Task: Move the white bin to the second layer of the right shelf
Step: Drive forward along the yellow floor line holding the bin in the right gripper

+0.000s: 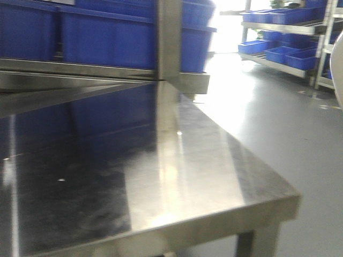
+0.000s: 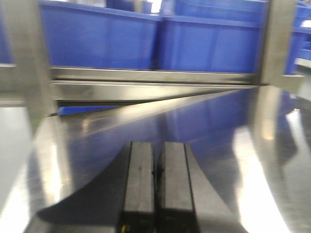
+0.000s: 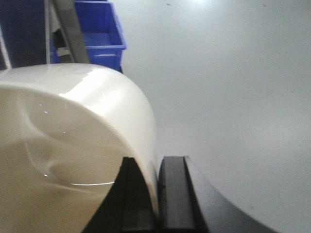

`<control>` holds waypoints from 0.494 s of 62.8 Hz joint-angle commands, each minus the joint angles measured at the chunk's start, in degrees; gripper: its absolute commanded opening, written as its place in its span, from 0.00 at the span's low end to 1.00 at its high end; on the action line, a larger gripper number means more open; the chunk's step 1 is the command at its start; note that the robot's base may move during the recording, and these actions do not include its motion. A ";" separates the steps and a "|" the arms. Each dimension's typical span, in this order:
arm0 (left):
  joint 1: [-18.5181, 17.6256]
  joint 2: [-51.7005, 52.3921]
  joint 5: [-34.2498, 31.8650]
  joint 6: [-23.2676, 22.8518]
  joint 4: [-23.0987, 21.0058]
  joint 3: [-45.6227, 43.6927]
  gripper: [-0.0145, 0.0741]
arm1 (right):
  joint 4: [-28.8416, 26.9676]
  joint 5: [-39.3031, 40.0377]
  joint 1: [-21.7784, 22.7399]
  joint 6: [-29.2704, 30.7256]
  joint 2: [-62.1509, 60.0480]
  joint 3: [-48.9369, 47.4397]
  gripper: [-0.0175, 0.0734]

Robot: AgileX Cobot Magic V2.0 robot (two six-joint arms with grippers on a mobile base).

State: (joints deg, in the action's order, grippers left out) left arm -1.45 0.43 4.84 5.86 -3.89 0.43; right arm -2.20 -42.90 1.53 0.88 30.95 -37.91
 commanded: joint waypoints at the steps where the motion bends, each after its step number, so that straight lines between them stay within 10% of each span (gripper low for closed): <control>1: -0.45 0.75 -4.84 -0.15 -0.35 2.11 0.26 | 0.15 5.38 0.35 0.10 -0.03 -1.67 0.25; 31: -0.45 0.75 -4.84 -0.15 -0.35 2.11 0.26 | 0.15 5.38 0.35 0.10 -0.03 -1.67 0.25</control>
State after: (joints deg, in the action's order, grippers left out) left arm -1.45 0.43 4.84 5.86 -3.89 0.43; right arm -2.20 -42.90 1.53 0.88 30.95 -37.91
